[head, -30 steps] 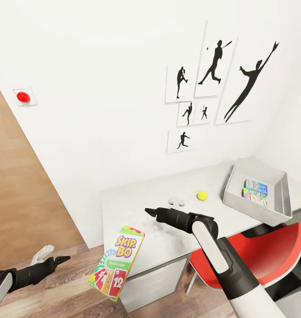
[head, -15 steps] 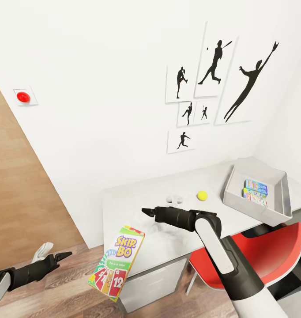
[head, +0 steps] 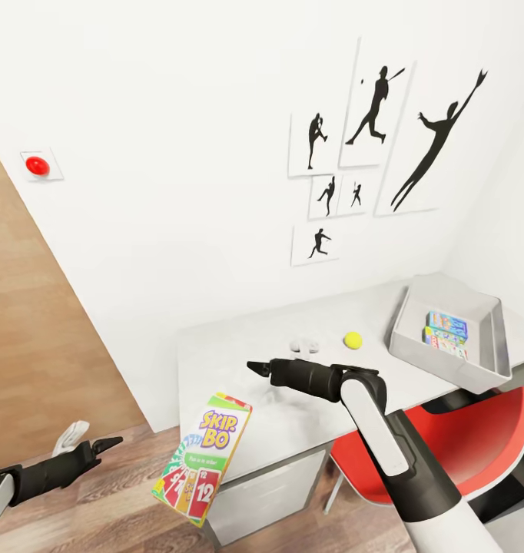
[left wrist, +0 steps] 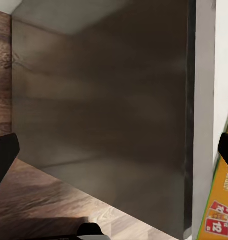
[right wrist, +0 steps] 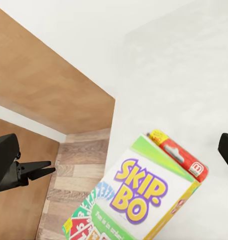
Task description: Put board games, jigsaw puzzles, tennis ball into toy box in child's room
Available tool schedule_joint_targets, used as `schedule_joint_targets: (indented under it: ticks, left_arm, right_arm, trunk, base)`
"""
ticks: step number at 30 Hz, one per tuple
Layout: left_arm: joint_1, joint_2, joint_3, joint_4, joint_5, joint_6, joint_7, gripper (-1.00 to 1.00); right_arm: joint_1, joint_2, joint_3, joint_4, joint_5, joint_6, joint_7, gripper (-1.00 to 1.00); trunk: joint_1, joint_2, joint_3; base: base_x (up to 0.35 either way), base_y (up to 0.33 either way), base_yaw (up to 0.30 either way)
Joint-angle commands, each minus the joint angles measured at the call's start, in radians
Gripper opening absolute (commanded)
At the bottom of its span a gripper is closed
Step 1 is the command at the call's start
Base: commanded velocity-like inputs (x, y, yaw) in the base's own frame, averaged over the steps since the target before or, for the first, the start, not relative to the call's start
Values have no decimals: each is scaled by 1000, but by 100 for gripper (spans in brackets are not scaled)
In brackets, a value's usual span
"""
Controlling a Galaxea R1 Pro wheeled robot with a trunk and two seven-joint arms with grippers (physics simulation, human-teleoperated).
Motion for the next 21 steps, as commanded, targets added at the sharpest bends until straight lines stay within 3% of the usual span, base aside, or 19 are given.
schedule_joint_targets:
  ticks: [1, 12, 18, 21]
  left_arm:
    - [-1, 0, 3, 0, 2, 7, -2, 100]
    - [-1, 1, 3, 0, 2, 7, -2, 100]
    - [-1, 1, 3, 0, 2, 7, -13, 100]
    - [-1, 1, 2, 0, 1, 8, -57, 100]
  right_arm:
    - [-1, -2, 1, -1, -7, 1, -1, 100]
    - [24, -16, -18, -26, -4, -14, 190, 100]
    - [39, -15, -23, -29, -4, -16, 206, 100]
    - [41, -15, -24, -29, -4, -16, 208, 100]
  trunk:
    - [4, -9, -5]
    - [47, -86, -35]
    - [70, -128, -45]
    - [81, -149, -53]
  base:
    - [0, 0, 0]
    - [0, 0, -34]
    - [0, 0, -129]
    - [0, 0, -64]
